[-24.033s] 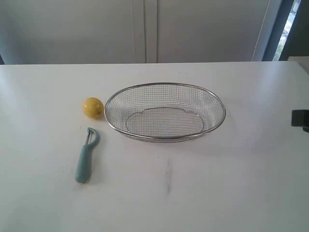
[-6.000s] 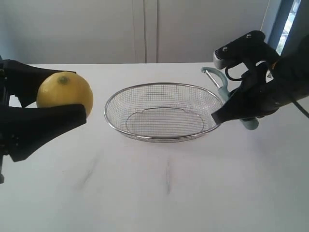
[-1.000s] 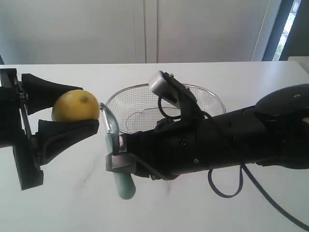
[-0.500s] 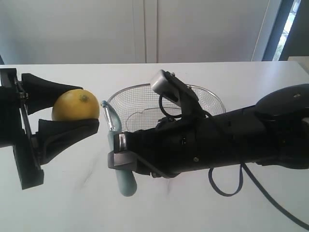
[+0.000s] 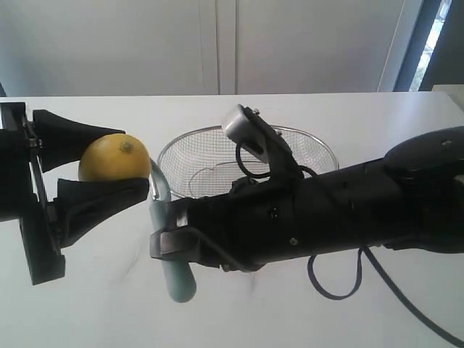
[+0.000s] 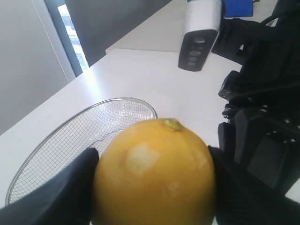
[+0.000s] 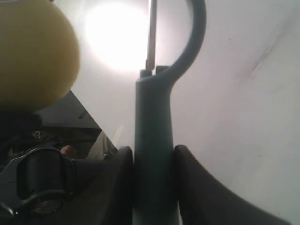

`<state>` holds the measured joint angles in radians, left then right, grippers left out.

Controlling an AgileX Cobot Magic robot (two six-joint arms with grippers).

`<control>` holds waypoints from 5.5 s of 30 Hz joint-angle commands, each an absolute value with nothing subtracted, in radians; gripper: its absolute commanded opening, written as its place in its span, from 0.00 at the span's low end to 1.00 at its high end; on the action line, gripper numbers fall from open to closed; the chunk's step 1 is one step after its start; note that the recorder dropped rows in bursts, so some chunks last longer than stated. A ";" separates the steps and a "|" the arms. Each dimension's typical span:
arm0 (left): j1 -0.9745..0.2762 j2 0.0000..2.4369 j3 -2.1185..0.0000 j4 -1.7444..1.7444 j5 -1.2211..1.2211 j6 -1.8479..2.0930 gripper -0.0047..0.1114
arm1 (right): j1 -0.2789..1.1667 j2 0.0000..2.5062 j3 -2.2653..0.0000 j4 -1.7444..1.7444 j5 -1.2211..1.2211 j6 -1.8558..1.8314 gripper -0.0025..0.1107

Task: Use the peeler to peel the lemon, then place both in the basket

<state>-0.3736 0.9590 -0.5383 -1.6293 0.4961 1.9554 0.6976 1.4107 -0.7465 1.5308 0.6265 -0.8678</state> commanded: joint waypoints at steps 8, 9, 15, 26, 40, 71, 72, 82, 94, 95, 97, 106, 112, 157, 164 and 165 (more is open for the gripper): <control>-0.375 0.955 -0.546 -1.667 0.433 1.949 0.04 | 0.703 1.377 -0.744 1.604 0.709 -0.945 0.02; -0.375 0.955 -0.546 -1.667 0.425 1.949 0.04 | 0.703 1.368 -0.744 1.604 0.709 -0.945 0.02; -0.375 0.955 -0.546 -1.671 0.438 1.949 0.04 | 0.703 1.363 -0.744 1.598 0.670 -0.949 0.02; -0.375 0.955 -0.546 -1.671 0.438 1.949 0.04 | 0.703 1.363 -0.744 1.596 0.623 -0.949 0.02; -0.375 0.955 -0.546 -1.671 0.411 1.944 0.04 | 0.703 1.324 -0.744 1.585 0.623 -0.949 0.02; -0.375 0.955 -0.546 -1.671 0.422 1.944 0.04 | 0.700 0.945 -0.744 0.991 0.458 -0.576 0.02; -0.375 0.955 -0.546 -1.671 0.422 1.944 0.04 | 0.697 0.954 -0.744 0.902 0.446 -0.493 0.02; -0.375 0.955 -0.546 -1.671 0.461 1.942 0.04 | 0.697 1.151 -0.744 0.702 0.400 -0.314 0.02; -0.375 0.955 -0.546 -1.671 0.464 1.942 0.04 | 0.697 1.398 -0.744 1.537 0.607 -1.060 0.02; -0.375 0.955 -0.546 -1.671 0.464 1.942 0.04 | 0.697 1.404 -0.744 1.598 0.632 -1.114 0.02; -0.375 0.955 -0.546 -1.671 0.464 1.942 0.04 | 0.697 1.406 -0.744 1.644 0.646 -1.152 0.02; -0.375 0.955 -0.546 -1.671 0.462 1.942 0.04 | 0.697 1.406 -0.744 1.646 0.653 -1.152 0.02; -0.375 0.955 -0.546 -1.671 0.460 1.942 0.04 | 0.697 1.386 -0.744 1.646 0.628 -1.152 0.02; -0.375 0.955 -0.546 -1.671 0.436 1.942 0.04 | 0.697 1.148 -0.744 1.454 0.536 -1.020 0.02; -0.375 0.955 -0.546 -1.671 0.436 1.942 0.04 | 0.697 0.994 -0.744 1.288 0.518 -0.895 0.02; -0.375 0.955 -0.546 -1.671 0.436 1.942 0.04 | 0.697 0.978 -0.744 1.262 0.515 -0.880 0.02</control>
